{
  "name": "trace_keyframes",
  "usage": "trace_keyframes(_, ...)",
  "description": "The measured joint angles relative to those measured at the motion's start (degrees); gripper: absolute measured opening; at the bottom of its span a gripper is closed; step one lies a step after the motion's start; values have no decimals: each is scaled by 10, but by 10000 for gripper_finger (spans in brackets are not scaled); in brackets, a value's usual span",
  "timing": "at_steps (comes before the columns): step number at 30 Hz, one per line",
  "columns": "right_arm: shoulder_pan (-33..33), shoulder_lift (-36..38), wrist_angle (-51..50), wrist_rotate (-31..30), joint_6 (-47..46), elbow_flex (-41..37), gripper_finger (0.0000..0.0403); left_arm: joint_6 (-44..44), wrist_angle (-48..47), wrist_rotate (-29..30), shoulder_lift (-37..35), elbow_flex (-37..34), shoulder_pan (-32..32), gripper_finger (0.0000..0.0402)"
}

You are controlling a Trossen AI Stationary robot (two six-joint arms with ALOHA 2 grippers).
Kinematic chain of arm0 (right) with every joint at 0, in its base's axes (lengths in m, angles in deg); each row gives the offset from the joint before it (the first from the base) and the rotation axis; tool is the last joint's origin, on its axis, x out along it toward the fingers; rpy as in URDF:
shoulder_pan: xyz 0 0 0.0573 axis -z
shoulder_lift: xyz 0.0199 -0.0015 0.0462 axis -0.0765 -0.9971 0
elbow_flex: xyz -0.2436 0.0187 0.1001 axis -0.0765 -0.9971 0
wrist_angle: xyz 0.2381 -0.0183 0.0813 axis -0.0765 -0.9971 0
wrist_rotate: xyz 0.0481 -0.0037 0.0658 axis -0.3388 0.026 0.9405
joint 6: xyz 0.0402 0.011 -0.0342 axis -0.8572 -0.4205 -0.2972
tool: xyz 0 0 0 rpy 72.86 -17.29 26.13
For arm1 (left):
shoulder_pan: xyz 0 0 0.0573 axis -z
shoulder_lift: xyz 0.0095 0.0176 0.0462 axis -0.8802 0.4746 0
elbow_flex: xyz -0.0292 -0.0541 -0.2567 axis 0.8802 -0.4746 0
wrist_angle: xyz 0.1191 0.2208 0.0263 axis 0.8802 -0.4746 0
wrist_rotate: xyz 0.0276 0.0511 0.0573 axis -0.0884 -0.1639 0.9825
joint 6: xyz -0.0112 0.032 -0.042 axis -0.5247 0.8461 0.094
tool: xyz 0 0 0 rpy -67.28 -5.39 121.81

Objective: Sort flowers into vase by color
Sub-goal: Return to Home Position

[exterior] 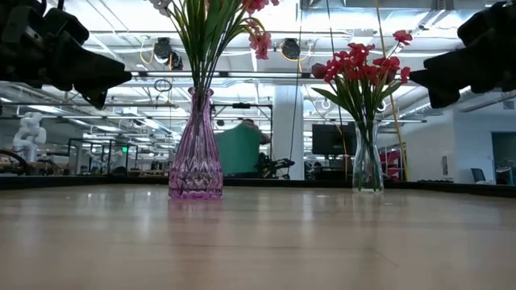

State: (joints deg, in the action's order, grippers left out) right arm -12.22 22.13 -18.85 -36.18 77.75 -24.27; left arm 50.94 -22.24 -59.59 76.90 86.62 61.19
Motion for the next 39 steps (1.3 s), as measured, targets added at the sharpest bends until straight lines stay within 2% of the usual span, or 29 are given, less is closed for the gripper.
trace_keyframes(6,0,-5,0,0,-67,0,164,0,0,0,0,0,0,125)
trace_keyframes(39,0,-10,0,-1,-63,0,164,0,2,1,0,0,0,125)
